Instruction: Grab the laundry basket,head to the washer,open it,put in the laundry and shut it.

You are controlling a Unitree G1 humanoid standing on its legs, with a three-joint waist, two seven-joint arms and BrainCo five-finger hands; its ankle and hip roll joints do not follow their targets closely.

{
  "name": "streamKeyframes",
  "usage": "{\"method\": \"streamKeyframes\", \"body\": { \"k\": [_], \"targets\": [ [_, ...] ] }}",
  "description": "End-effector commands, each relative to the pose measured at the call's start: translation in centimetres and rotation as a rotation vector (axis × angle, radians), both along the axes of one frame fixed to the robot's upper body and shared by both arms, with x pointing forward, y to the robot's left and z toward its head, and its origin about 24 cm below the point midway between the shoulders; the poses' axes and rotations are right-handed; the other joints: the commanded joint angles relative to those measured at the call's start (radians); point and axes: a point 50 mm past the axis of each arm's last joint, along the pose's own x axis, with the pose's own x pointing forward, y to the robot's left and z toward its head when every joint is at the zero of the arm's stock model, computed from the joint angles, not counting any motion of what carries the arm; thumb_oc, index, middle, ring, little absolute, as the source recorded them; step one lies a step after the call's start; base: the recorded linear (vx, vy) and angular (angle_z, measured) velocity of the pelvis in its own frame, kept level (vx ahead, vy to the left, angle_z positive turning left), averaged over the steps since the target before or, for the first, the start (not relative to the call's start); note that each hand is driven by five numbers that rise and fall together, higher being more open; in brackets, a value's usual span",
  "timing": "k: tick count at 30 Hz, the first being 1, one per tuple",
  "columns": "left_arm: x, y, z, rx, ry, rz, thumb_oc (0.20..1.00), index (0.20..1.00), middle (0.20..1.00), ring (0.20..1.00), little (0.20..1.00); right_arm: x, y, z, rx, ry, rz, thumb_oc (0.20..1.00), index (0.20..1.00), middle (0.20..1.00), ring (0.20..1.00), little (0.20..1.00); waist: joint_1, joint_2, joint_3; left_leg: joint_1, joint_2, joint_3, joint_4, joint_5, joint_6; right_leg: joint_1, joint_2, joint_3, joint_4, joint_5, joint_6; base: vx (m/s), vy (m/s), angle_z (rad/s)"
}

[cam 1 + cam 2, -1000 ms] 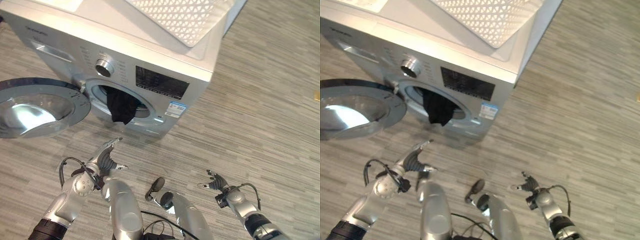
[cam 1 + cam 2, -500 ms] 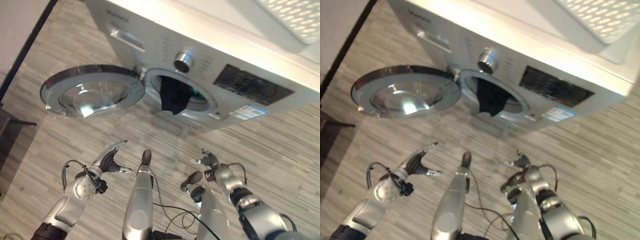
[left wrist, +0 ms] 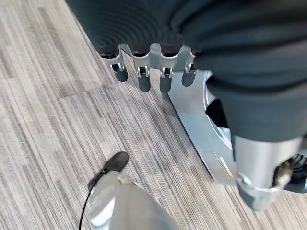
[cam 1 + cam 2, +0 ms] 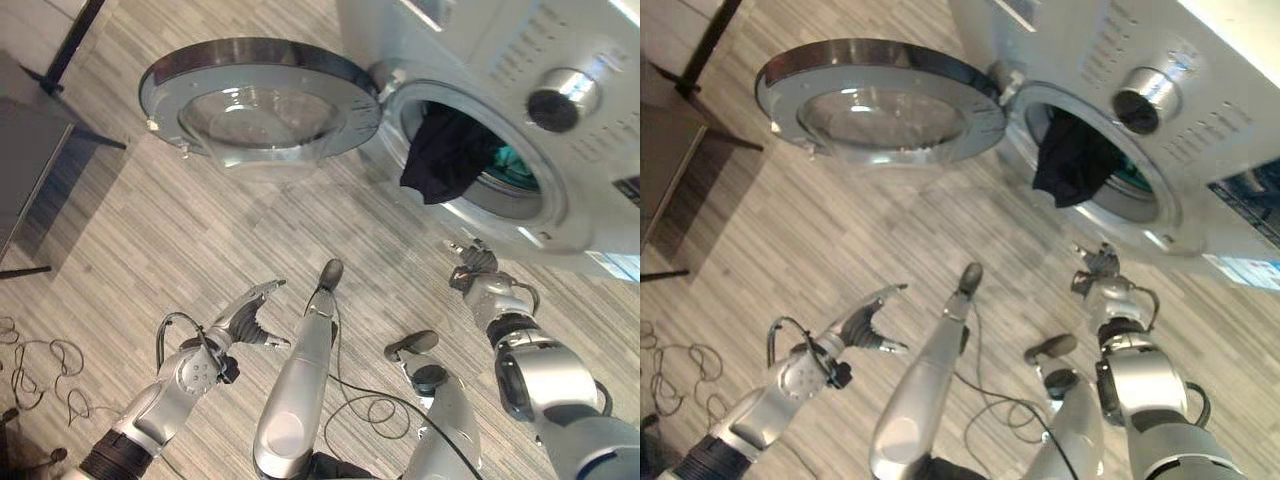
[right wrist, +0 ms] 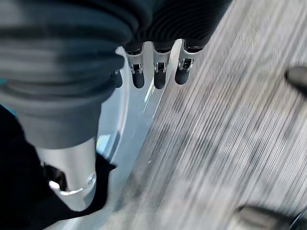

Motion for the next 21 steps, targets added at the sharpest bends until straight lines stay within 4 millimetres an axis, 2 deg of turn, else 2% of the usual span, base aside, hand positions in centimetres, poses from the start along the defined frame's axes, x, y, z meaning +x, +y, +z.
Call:
{"method": "streamKeyframes", "body": {
  "k": [1,5,6,7,8,11,13,15,16,17,18,21],
  "targets": [
    [-0.6,-2.1,0.3,-0.057,-0.033,-0.076,1.000,1.000,1.000,1.000,1.000,-1.1,-2.3,-0.3,0.067,-0.047,-0.096,1.000,1.000,1.000,1.000,1.000,0.032,0.076,-0.014,-0.075,-0.036,0.029,-0.117,0.086,0.053,0.080,-0.013,0.028,-0.032,-0.017,0.066,0.05,0.016,0.46],
    [-0.4,-2.4,0.4,-0.054,-0.047,-0.083,1.000,1.000,1.000,1.000,1.000,-0.5,-3.1,1.6,0.091,-0.109,-0.139,1.000,1.000,1.000,1.000,1.000,0.047,0.093,-0.022,-0.102,-0.061,0.014,-0.119,0.092,0.057,0.065,-0.031,0.011,-0.018,-0.026,0.070,0.07,0.028,0.30],
    [-0.3,-2.4,0.6,-0.050,-0.062,-0.082,1.000,1.000,1.000,1.000,1.000,-0.2,-4.1,3.2,0.107,-0.169,-0.188,1.000,1.000,1.000,1.000,1.000,0.057,0.100,-0.024,-0.113,-0.070,0.013,-0.122,0.094,0.058,0.060,-0.040,0.005,-0.015,-0.030,0.073,0.05,0.017,0.24],
    [-0.3,-2.4,0.7,-0.050,-0.066,-0.086,1.000,1.000,1.000,1.000,1.000,-0.2,-4.2,3.3,0.108,-0.172,-0.192,1.000,1.000,1.000,1.000,1.000,0.058,0.101,-0.025,-0.116,-0.072,0.012,-0.122,0.094,0.059,0.057,-0.042,0.003,-0.013,-0.031,0.074,0.09,0.008,0.32],
    [-0.1,-2.4,1.2,-0.058,-0.091,-0.078,1.000,1.000,1.000,1.000,1.000,-0.2,-5.5,4.9,0.126,-0.233,-0.245,1.000,1.000,1.000,1.000,1.000,0.069,0.107,-0.026,-0.131,-0.082,0.007,-0.126,0.097,0.059,0.048,-0.053,-0.002,-0.004,-0.037,0.077,0.06,-0.004,0.31],
    [0.3,-2.6,2.4,-0.088,-0.149,-0.074,1.000,1.000,1.000,1.000,1.000,-0.5,-7.5,7.5,0.128,-0.317,-0.308,1.000,1.000,1.000,1.000,1.000,0.082,0.120,-0.028,-0.156,-0.103,-0.003,-0.125,0.101,0.060,0.031,-0.071,-0.014,0.019,-0.050,0.078,0.07,-0.012,0.21],
    [0.4,-2.7,2.6,-0.095,-0.163,-0.075,1.000,1.000,1.000,1.000,1.000,-0.6,-8.1,8.3,0.122,-0.337,-0.324,1.000,1.000,1.000,1.000,1.000,0.083,0.124,-0.029,-0.165,-0.109,-0.006,-0.124,0.102,0.061,0.023,-0.078,-0.017,0.031,-0.056,0.078,0.04,-0.006,0.22],
    [0.7,-3.0,3.2,-0.116,-0.194,-0.079,1.000,1.000,1.000,1.000,1.000,-0.8,-9.3,10.2,0.101,-0.386,-0.362,0.272,0.272,0.272,0.272,0.272,0.088,0.127,-0.034,-0.181,-0.120,-0.012,-0.123,0.106,0.061,0.008,-0.092,-0.024,0.051,-0.067,0.078,0.05,-0.005,0.14],
    [0.7,-3.2,3.4,-0.127,-0.208,-0.078,1.000,1.000,1.000,1.000,1.000,-0.9,-9.7,11.1,0.079,-0.410,-0.381,0.200,0.200,0.200,0.200,0.200,0.089,0.126,-0.037,-0.184,-0.121,-0.012,-0.124,0.106,0.062,0.003,-0.096,-0.024,0.056,-0.068,0.079,0.05,-0.001,0.16],
    [0.7,-3.2,3.7,-0.143,-0.225,-0.078,1.000,1.000,1.000,1.000,1.000,-1.3,-10.6,12.9,0.039,-0.463,-0.412,0.200,0.200,0.200,0.200,0.200,0.090,0.120,-0.041,-0.186,-0.123,-0.011,-0.127,0.106,0.064,-0.003,-0.098,-0.023,0.058,-0.066,0.082,0.03,0.007,0.17],
    [0.7,-3.3,3.8,-0.145,-0.227,-0.079,1.000,1.000,1.000,1.000,1.000,-1.3,-10.6,13.1,0.036,-0.465,-0.415,0.200,0.200,0.200,0.200,0.200,0.091,0.121,-0.041,-0.187,-0.123,-0.011,-0.128,0.106,0.064,-0.005,-0.099,-0.022,0.058,-0.065,0.083,0.03,0.006,0.14],
    [0.7,-3.0,4.1,-0.156,-0.253,-0.062,1.000,1.000,1.000,1.000,1.000,-1.6,-11.4,15.3,-0.032,-0.517,-0.417,0.200,0.200,0.200,0.200,0.200,0.085,0.104,-0.048,-0.181,-0.117,-0.005,-0.126,0.099,0.067,-0.011,-0.103,-0.009,0.059,-0.052,0.087,0.00,0.011,0.01]
  ]
}}
